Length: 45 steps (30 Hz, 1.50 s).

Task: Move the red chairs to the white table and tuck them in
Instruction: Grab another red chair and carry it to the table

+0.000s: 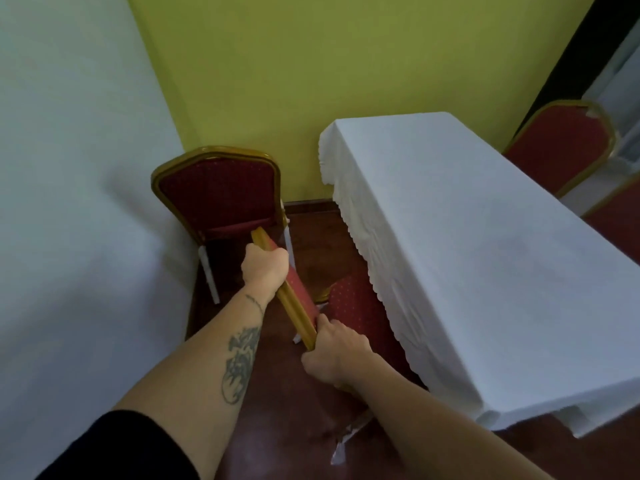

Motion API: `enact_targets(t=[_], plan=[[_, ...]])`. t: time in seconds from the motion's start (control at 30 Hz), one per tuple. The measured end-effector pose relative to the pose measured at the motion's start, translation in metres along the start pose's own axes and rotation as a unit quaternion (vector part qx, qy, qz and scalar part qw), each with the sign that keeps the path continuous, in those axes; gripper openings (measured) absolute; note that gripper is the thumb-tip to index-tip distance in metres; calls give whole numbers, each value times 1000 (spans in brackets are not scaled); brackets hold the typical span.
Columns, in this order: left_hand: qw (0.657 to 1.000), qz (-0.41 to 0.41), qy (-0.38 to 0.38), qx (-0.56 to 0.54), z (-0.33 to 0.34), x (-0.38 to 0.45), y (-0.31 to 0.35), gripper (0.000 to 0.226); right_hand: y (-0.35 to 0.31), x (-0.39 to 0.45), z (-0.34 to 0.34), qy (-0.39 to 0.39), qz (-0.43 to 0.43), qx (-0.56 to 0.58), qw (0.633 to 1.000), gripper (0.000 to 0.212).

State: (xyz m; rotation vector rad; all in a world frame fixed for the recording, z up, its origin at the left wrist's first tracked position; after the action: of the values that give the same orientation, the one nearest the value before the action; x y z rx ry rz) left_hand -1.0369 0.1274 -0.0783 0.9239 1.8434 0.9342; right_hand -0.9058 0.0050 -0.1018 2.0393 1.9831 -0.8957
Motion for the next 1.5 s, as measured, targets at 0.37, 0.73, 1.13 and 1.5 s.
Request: enact_targets(t=[0.37, 0.73, 1.13, 1.5], plan=[[998, 23, -57, -16, 30, 30, 29, 22, 11, 31, -25, 7, 19, 133, 991, 102], [995, 29, -93, 17, 47, 71, 45, 77, -2, 59, -32, 63, 77, 152, 983, 94], [992, 56, -105, 46, 40, 78, 70, 64, -18, 74, -44, 81, 102, 163, 978, 87], [984, 54, -149, 86, 43, 78, 68, 63, -10, 65, -53, 78, 104, 179, 975, 84]])
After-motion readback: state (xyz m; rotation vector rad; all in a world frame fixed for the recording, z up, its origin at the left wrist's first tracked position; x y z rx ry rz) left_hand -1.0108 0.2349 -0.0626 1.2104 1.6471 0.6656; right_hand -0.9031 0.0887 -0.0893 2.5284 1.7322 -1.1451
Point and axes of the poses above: each hand's wrist, its own x-axis towards the middle knuckle, its own z-axis out of the palm, y = z × x, the point moved 2 cm from there along x, towards the middle knuckle, and after that the axes turned 4 degrees about -x, right-handed, at the moved point
